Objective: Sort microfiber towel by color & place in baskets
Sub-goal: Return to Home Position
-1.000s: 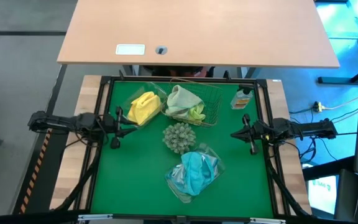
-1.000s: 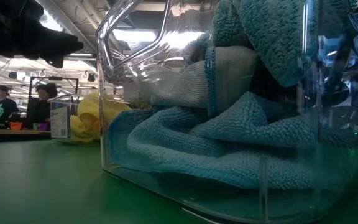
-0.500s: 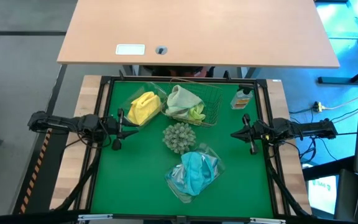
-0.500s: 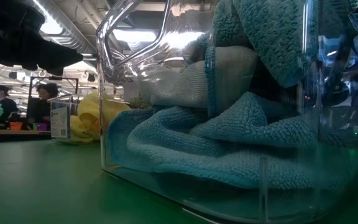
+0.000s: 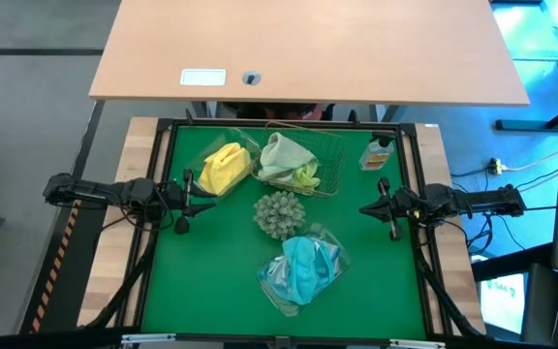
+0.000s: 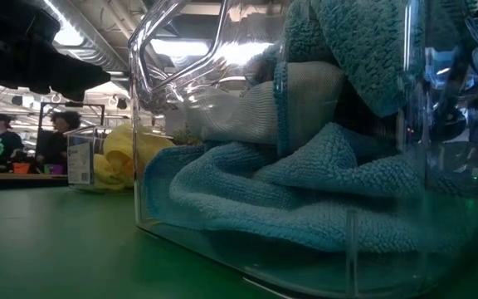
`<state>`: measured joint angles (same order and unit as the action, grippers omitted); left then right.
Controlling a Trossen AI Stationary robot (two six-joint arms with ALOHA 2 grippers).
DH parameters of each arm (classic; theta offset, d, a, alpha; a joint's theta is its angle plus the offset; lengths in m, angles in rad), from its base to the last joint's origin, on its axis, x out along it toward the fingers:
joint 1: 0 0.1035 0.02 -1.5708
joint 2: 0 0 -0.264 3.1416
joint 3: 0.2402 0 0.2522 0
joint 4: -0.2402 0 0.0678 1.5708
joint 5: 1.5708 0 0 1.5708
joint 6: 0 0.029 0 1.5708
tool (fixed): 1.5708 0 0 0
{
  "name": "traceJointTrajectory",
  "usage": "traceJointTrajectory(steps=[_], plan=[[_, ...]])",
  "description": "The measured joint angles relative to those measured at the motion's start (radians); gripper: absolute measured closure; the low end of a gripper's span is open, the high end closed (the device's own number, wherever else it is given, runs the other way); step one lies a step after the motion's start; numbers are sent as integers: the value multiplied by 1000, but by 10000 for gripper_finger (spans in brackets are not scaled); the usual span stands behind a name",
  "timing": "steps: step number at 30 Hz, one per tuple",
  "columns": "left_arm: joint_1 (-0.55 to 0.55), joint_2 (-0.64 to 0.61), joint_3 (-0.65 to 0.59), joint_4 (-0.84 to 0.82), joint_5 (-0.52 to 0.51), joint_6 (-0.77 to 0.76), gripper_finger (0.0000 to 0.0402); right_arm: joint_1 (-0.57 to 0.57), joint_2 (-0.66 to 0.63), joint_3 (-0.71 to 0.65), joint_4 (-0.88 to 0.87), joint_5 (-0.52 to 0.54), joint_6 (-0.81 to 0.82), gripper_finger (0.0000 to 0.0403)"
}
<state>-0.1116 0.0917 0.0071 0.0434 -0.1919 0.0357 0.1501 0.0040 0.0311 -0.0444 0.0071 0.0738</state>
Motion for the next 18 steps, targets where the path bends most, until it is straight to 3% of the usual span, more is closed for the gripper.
traceJointTrajectory(steps=[18], plan=[[0,-13,0,0,-1,0,292,0,-2,0,0,0,0,402]])
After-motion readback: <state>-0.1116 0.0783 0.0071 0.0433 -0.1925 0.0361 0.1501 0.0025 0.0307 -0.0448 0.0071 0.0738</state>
